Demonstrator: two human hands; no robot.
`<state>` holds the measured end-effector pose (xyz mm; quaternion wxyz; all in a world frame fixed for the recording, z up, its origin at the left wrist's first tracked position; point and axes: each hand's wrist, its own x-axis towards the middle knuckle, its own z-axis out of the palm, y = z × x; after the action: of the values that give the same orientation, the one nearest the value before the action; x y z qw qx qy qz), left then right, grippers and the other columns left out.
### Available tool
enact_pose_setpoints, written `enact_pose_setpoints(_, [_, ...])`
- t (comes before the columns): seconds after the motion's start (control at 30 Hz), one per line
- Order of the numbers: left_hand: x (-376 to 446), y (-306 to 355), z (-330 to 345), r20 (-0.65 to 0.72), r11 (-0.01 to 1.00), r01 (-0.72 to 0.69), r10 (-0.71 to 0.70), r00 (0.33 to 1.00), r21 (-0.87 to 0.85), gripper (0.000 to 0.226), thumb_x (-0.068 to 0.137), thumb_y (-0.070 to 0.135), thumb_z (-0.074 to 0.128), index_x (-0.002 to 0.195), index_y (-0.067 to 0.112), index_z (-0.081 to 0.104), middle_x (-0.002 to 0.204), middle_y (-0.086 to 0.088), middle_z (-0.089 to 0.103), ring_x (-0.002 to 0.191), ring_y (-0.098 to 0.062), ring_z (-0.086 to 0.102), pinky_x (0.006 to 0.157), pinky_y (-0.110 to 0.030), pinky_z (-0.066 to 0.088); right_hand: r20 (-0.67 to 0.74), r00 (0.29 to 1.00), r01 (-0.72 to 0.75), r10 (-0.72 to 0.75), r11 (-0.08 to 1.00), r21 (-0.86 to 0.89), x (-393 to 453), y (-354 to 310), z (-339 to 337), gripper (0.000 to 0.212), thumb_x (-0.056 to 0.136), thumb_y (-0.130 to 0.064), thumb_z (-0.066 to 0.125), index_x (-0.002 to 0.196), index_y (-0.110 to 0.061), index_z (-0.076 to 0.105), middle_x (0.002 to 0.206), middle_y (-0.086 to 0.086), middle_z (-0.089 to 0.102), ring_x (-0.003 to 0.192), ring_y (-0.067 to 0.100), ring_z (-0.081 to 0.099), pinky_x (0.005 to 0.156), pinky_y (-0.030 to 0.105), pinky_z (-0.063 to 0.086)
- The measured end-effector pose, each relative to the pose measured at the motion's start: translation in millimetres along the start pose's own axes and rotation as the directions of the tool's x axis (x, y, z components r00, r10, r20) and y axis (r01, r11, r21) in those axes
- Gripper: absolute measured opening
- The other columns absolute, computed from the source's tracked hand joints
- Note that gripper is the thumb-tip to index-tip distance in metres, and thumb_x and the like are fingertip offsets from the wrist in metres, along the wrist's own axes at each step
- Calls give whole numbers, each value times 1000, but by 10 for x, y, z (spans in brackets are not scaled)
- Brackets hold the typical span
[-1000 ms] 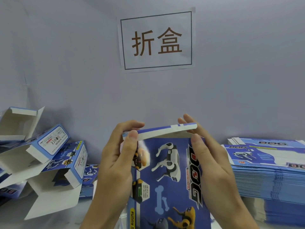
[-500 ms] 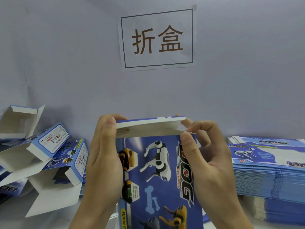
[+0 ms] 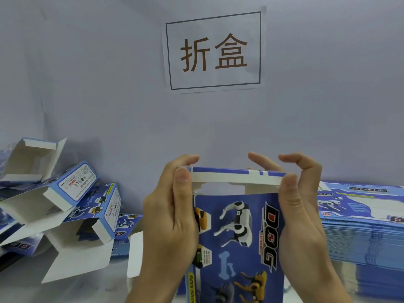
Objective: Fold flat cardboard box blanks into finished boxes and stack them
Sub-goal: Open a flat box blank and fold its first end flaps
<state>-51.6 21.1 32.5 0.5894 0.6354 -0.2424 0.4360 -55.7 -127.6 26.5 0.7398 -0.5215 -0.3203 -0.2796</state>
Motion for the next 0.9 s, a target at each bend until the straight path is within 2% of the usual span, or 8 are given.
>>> enact_pose_setpoints(0.1, [-20, -39, 8, 9, 1000, 9, -9, 1000, -3, 37, 97, 48, 33, 111, 37, 65, 69, -13, 58, 39, -13, 49, 38, -16, 41, 4, 1000, -4, 4, 998, -62, 2, 35, -33, 19, 96, -45, 40, 109, -46, 53, 130, -10, 64, 89, 27, 75, 69, 42, 63])
enact_pose_setpoints(0.17, [-29, -56, 0, 13, 1000, 6, -5, 1000, -2, 33, 98, 43, 34, 107, 38, 65, 77, 10, 65, 55, -20, 61, 40, -23, 49, -1, 1000, 12, -13, 995, -100, 5, 38, -41, 24, 98, -35, 37, 106, -40, 60, 117, -11, 69, 82, 25, 74, 63, 43, 62])
enact_pose_setpoints(0.23, [-30, -62, -11, 29, 1000, -17, 17, 999, 21, 29, 100, 37, 35, 104, 35, 64, 103, 25, 69, 74, -15, 67, 49, -36, 58, -16, 999, 39, -42, 987, -159, 18, 27, -42, 25, 99, -31, 39, 101, -37, 63, 104, -12, 72, 76, 21, 74, 56, 39, 61])
enact_pose_setpoints(0.4, [-63, -92, -33, 26, 999, -13, 15, 1000, -52, 22, 102, 38, 42, 100, 34, 64, 114, 15, 69, 77, -17, 64, 58, -53, 57, -75, 992, 86, -105, 970, -228, 50, 32, -36, 25, 91, -40, 52, 96, -19, 65, 116, -3, 73, 97, 13, 72, 64, 19, 57])
enact_pose_setpoints(0.57, [-59, -127, -47, -28, 995, -48, 45, 999, -91, 24, 102, 33, 41, 102, 28, 64, 116, 13, 68, 88, -3, 69, 56, -32, 60, -138, 989, 32, -60, 981, -194, 37, 43, 33, 28, 85, -46, 60, 93, -23, 72, 106, -3, 76, 97, 17, 74, 62, 23, 59])
enact_pose_setpoints(0.7, [-59, -124, -45, -44, 992, -76, 72, 996, -96, 26, 98, 34, 40, 97, 31, 66, 119, 10, 68, 78, 1, 63, 55, -30, 54, -131, 990, 42, -56, 994, -103, 31, 38, 31, 16, 88, -28, 61, 88, -20, 75, 107, 0, 76, 96, 15, 74, 61, 22, 59])
enact_pose_setpoints(0.8, [-51, -118, -61, 19, 973, -25, 30, 999, -230, 31, 94, 35, 39, 93, 33, 71, 127, 4, 65, 96, -8, 68, 58, -39, 57, -128, 991, 27, -28, 1000, -14, 34, 42, -17, 14, 86, -24, 63, 84, -20, 77, 113, 3, 75, 99, 14, 72, 63, 23, 58])
enact_pose_setpoints(0.9, [-37, -142, -107, 126, 925, 50, -2, 992, -377, 31, 95, 30, 43, 95, 26, 74, 130, -4, 64, 115, -31, 65, 74, -36, 60, -100, 995, -23, 31, 997, 79, 37, 49, -88, 9, 84, -30, 74, 84, -22, 77, 118, 4, 72, 102, 14, 71, 66, 26, 59])
